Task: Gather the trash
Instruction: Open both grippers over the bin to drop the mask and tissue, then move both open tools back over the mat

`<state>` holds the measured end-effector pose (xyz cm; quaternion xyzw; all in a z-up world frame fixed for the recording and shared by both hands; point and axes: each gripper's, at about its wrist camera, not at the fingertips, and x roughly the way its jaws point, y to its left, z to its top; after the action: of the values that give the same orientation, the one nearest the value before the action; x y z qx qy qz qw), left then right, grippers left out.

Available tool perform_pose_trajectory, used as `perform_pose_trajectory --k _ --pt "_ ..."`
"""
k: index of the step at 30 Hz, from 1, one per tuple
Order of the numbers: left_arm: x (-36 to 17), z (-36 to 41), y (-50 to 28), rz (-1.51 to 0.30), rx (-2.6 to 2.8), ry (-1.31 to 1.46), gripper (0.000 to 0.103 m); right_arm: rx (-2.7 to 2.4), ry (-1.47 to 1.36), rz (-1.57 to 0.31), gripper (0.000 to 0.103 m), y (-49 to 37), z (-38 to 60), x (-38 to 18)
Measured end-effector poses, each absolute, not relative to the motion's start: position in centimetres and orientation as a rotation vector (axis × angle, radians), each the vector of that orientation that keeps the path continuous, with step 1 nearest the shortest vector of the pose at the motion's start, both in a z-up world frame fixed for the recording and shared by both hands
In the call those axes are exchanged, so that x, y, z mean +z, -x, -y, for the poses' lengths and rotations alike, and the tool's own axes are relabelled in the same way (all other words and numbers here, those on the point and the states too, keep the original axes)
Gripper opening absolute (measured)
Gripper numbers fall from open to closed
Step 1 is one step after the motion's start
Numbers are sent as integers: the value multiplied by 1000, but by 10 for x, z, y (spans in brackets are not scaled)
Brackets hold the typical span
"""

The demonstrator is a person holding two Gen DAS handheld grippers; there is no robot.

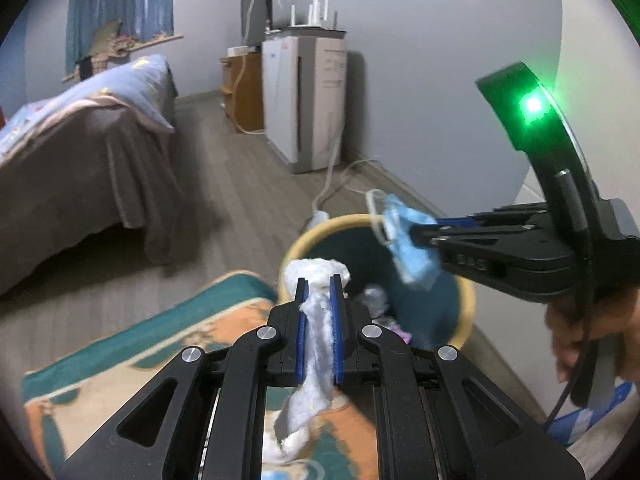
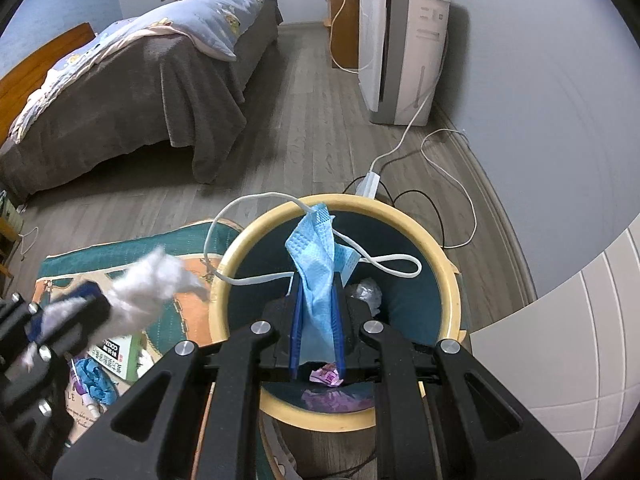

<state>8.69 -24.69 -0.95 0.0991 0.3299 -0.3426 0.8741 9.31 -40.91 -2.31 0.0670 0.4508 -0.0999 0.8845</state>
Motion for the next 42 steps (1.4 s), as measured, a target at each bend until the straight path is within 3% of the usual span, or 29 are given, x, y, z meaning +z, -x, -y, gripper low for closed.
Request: perform_pose_trajectory --k 12,22,25,27,29,31,35,37,39,42 --pt "-74 276 -90 -777 -785 -286 11 -305 -198 -1058 12 -94 447 -63" --pt "-80 286 -94 -730 -764 -351 11 -330 -190 -1024 12 -96 454 -68" --pt "-75 286 -92 -705 -763 -348 21 -344 -171 -985 16 -95 454 -61" --pt "-73 285 -92 -702 -756 -338 42 -359 -166 -971 24 -95 455 -58" --pt "-71 282 -92 -692 -749 -326 55 -375 -165 -962 34 -94 457 -56" --pt "-69 280 -93 -689 -736 -320 61 -381 -166 -955 38 -94 458 -54" --pt "-64 275 -93 -687 -701 -299 91 -394 -167 -955 56 -94 456 -52" --pt "-62 272 -93 -692 -663 -287 94 -365 -197 -945 70 -95 454 -50" --pt "-60 267 -94 -703 -629 -289 95 -370 -201 -937 92 -94 452 -45" --pt "-52 255 -89 -699 -596 -298 96 -395 -181 -920 97 -90 446 -36"
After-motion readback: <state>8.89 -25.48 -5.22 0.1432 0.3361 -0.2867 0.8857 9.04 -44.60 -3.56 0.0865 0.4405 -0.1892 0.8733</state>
